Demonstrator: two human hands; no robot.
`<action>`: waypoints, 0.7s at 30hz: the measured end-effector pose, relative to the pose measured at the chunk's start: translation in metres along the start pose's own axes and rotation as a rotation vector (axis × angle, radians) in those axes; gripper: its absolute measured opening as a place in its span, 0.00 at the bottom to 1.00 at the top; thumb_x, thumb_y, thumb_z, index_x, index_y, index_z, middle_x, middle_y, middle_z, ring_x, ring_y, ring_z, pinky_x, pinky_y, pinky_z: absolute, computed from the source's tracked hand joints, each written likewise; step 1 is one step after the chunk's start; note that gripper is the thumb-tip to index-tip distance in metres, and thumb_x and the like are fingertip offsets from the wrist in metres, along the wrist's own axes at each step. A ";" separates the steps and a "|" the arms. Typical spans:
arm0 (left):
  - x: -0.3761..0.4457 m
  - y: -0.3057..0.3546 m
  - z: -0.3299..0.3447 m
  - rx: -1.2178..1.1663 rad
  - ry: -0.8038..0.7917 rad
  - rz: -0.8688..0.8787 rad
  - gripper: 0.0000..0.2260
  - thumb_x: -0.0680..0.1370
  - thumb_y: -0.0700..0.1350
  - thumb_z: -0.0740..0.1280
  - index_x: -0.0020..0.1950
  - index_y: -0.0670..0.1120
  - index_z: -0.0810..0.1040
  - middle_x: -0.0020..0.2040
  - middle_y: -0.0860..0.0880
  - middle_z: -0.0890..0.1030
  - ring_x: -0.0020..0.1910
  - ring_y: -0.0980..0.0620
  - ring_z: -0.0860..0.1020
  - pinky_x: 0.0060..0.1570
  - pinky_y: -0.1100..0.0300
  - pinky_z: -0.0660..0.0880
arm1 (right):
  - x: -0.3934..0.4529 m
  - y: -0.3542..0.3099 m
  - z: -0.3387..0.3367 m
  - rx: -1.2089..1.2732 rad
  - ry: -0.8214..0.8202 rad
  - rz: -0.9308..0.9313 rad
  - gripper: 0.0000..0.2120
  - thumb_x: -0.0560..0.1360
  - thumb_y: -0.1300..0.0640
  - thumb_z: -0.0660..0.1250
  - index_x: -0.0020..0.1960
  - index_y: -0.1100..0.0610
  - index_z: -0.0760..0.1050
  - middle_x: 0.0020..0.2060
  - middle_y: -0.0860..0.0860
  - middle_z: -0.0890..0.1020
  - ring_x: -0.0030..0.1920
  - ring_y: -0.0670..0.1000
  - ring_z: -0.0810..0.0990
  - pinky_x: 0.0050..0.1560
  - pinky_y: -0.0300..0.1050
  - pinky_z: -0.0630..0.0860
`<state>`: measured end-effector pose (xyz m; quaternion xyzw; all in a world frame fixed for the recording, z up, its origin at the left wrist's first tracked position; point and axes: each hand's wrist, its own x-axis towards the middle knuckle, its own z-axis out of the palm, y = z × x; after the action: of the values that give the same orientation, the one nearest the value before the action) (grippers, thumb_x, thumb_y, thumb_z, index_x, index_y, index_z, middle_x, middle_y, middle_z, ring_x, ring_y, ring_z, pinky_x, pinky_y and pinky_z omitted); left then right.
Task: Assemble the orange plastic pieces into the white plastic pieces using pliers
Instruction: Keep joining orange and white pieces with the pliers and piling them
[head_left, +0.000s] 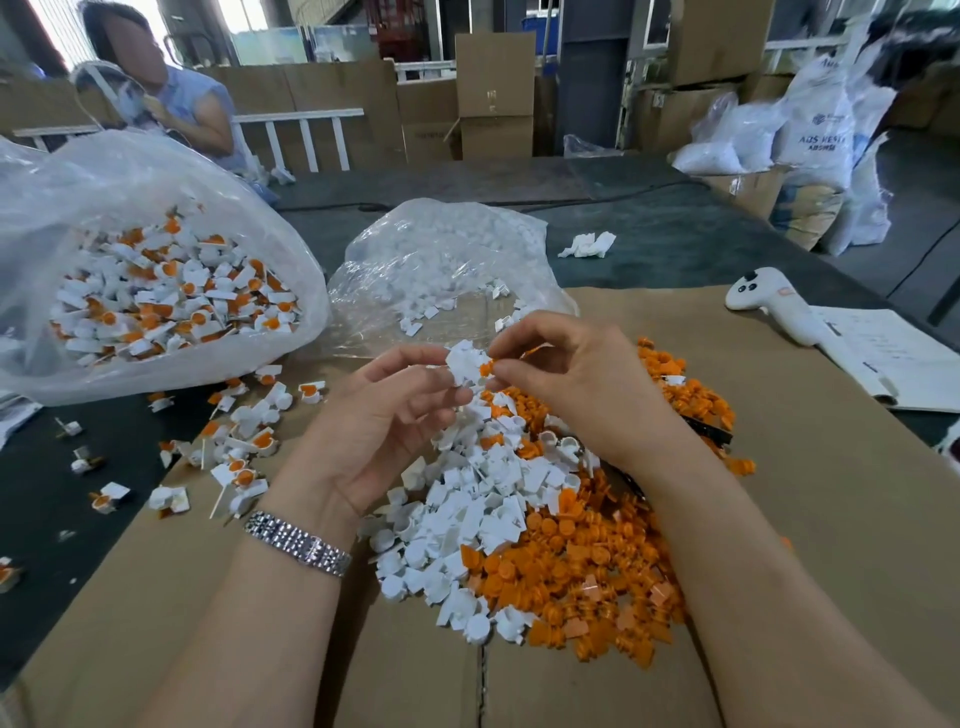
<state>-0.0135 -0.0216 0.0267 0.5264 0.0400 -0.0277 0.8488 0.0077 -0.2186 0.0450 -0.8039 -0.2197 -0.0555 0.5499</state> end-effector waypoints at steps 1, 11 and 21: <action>0.001 -0.001 0.000 -0.010 -0.015 -0.009 0.10 0.65 0.35 0.77 0.43 0.45 0.88 0.40 0.43 0.84 0.41 0.48 0.85 0.34 0.63 0.79 | -0.001 -0.001 0.002 0.012 -0.006 -0.011 0.04 0.76 0.62 0.73 0.50 0.56 0.82 0.42 0.48 0.86 0.44 0.42 0.86 0.51 0.40 0.81; 0.002 -0.003 0.000 -0.033 0.004 -0.038 0.09 0.65 0.34 0.78 0.44 0.43 0.89 0.43 0.43 0.84 0.37 0.52 0.83 0.32 0.65 0.77 | -0.002 -0.004 0.003 0.081 0.073 -0.014 0.04 0.77 0.62 0.71 0.51 0.56 0.82 0.41 0.49 0.86 0.43 0.42 0.85 0.48 0.34 0.80; -0.003 -0.004 0.006 -0.028 -0.081 0.002 0.11 0.70 0.32 0.71 0.50 0.39 0.88 0.49 0.39 0.87 0.45 0.47 0.87 0.43 0.63 0.83 | -0.004 -0.007 0.005 0.002 0.042 -0.091 0.04 0.76 0.62 0.73 0.50 0.55 0.83 0.42 0.47 0.85 0.44 0.45 0.83 0.48 0.38 0.80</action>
<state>-0.0170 -0.0289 0.0265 0.5128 0.0057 -0.0476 0.8571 0.0003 -0.2130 0.0478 -0.7911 -0.2444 -0.0971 0.5522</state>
